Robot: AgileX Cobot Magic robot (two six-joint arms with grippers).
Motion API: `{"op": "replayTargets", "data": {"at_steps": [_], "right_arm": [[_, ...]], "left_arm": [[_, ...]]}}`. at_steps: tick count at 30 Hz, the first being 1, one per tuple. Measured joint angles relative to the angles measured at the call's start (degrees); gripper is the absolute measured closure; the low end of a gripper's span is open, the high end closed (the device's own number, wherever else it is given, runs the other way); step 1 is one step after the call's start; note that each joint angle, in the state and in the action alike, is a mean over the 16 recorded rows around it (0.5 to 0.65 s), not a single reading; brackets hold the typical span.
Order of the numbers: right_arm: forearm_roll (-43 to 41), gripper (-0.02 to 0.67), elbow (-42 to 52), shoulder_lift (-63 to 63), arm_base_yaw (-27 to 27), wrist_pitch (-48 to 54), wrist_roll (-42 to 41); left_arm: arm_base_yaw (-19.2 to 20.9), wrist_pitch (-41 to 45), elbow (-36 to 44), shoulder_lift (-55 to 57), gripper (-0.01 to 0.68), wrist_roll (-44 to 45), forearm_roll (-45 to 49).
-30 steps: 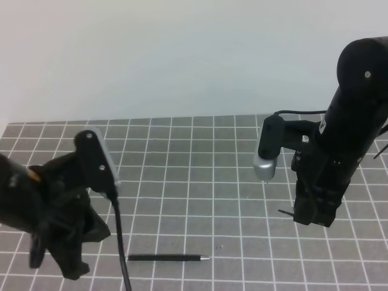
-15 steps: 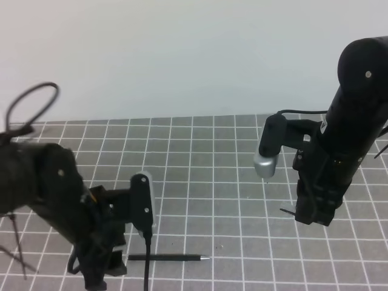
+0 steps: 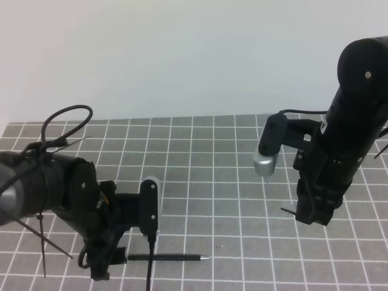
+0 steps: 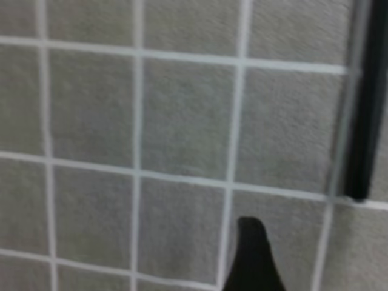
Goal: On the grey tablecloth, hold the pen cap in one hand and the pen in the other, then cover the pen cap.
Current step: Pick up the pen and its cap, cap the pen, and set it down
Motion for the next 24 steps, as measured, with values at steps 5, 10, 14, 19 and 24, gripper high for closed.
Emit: {"op": "replayTargets", "data": {"at_steps": [5,10,14,19,24], "right_arm": [[0.0,0.558,0.0,0.0,0.0,0.0,0.0],[0.0,0.558,0.0,-0.1,0.0,0.0,-0.1],[0.0,0.558,0.0,0.0,0.0,0.0,-0.1],[0.0,0.558,0.0,0.0,0.0,0.0,-0.2],[0.1,0.558,0.0,0.0,0.0,0.0,-0.2]], "left_arm": [[0.0,-1.9,0.0,0.7,0.226,1.5,-0.5],[0.0,-2.3,0.0,1.2,0.225,3.5,-3.0],[0.0,-2.2,0.0,1.4,0.225,5.0,-5.2],[-0.3,-2.0,0.0,1.8,0.226,6.7,-7.6],[-1.0,-1.7,0.0,2.2,0.24,7.5,-8.4]]}}
